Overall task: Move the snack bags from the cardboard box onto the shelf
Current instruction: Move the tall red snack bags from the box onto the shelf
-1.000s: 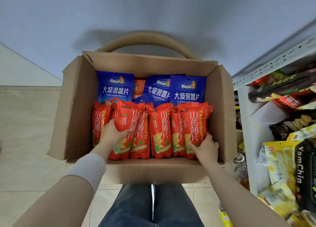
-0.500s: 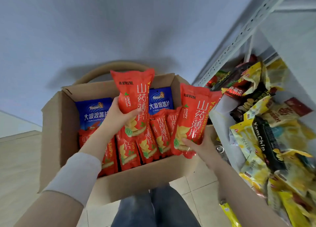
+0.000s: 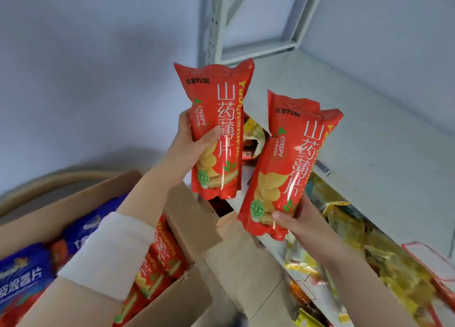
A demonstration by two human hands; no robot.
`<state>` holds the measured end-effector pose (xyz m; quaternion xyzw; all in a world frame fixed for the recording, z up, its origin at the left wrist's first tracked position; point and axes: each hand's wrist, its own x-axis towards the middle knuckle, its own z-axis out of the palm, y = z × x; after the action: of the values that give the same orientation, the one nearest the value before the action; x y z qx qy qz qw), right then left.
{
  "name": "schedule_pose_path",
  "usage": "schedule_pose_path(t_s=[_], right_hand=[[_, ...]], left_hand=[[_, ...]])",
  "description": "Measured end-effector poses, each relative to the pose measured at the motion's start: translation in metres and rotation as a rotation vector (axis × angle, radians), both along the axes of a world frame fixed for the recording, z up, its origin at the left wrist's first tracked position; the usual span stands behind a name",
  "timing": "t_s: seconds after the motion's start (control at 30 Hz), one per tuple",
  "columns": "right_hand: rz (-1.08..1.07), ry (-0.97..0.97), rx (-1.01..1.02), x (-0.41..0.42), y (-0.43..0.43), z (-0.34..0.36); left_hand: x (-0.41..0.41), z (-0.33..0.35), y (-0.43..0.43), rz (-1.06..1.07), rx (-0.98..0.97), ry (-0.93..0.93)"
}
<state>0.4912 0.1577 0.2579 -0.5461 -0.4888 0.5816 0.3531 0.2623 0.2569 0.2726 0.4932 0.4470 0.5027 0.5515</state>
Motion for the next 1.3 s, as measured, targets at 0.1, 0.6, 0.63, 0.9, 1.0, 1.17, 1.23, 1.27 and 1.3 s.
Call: schedule_pose_path(t_s=[0.1, 0.6, 0.63, 0.9, 1.0, 1.17, 1.23, 1.27, 1.3], right_hand=[[-0.061, -0.022, 0.082, 0.052, 0.023, 0.017], [-0.383, 0.010, 0.298, 0.197, 0.192, 0.028], [-0.407, 0.008, 0.304, 0.204, 0.210, 0.027], [-0.645, -0.102, 0.347, 0.250, 0.382, 0.012], [-0.688, -0.149, 0.376, 0.264, 0.438, 0.008], [-0.752, -0.204, 0.411, 0.283, 0.500, -0.006], [-0.774, -0.216, 0.420, 0.289, 0.518, -0.010], [-0.782, -0.219, 0.425, 0.292, 0.526, -0.012], [-0.789, -0.226, 0.429, 0.294, 0.533, -0.014]], left_hand=[[0.058, 0.018, 0.040, -0.071, 0.074, -0.008], [0.215, 0.054, 0.231, -0.232, 0.240, 0.069], [0.222, 0.053, 0.250, -0.251, 0.239, 0.077], [0.278, 0.038, 0.434, -0.375, 0.221, 0.120], [0.297, 0.034, 0.496, -0.394, 0.230, 0.153], [0.331, 0.027, 0.564, -0.417, 0.263, 0.149], [0.341, 0.022, 0.583, -0.427, 0.271, 0.153], [0.345, 0.019, 0.590, -0.433, 0.275, 0.157], [0.348, 0.017, 0.597, -0.435, 0.279, 0.162]])
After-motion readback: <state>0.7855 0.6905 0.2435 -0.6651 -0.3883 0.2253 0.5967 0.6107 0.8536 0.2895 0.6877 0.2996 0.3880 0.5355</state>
